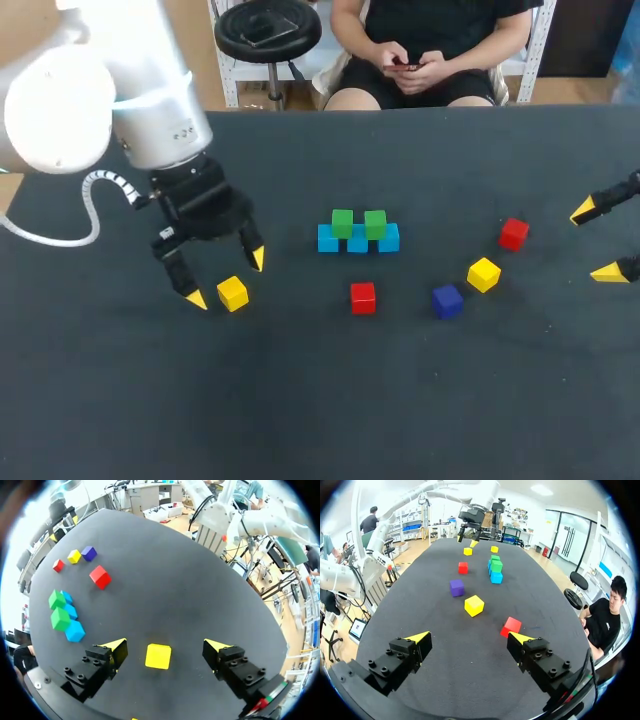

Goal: Place the blue cubes, place green cubes on the blue cubes, place the yellow cubes on the green cubes, then place the red cubes on the yellow cubes, and place purple cube on the red cubes.

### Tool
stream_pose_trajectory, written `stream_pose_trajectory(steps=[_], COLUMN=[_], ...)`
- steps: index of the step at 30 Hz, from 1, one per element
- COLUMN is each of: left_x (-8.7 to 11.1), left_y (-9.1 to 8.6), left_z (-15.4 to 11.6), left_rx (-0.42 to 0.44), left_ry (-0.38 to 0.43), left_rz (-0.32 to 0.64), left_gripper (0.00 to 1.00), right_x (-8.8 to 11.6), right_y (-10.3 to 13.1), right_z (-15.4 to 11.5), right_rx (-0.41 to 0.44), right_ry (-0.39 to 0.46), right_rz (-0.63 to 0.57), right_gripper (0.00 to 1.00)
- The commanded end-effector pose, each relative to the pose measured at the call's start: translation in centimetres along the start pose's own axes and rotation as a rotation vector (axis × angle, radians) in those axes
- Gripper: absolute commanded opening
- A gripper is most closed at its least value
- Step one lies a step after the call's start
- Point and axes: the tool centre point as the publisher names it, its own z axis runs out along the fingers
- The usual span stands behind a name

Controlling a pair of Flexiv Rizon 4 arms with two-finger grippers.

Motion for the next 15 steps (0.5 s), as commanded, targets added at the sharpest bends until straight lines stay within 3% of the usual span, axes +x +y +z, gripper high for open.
stream_pose_trajectory(steps=[1, 15], left_x=[0.7, 1.5], left_y=[0.4, 0.1], left_z=[0.2, 1.3], left_rx=[0.043, 0.043], left_ry=[-0.009, -0.012], left_rz=[0.0, -0.011], left_gripper=[1.0, 1.0], right_x=[0.1, 0.1], right_y=[-0.1, -0.1], right_z=[0.1, 0.1], right_rx=[-0.001, -0.001], right_ry=[-0.003, -0.003], right_rz=[-0.001, -0.001], right_gripper=[1.0, 1.0])
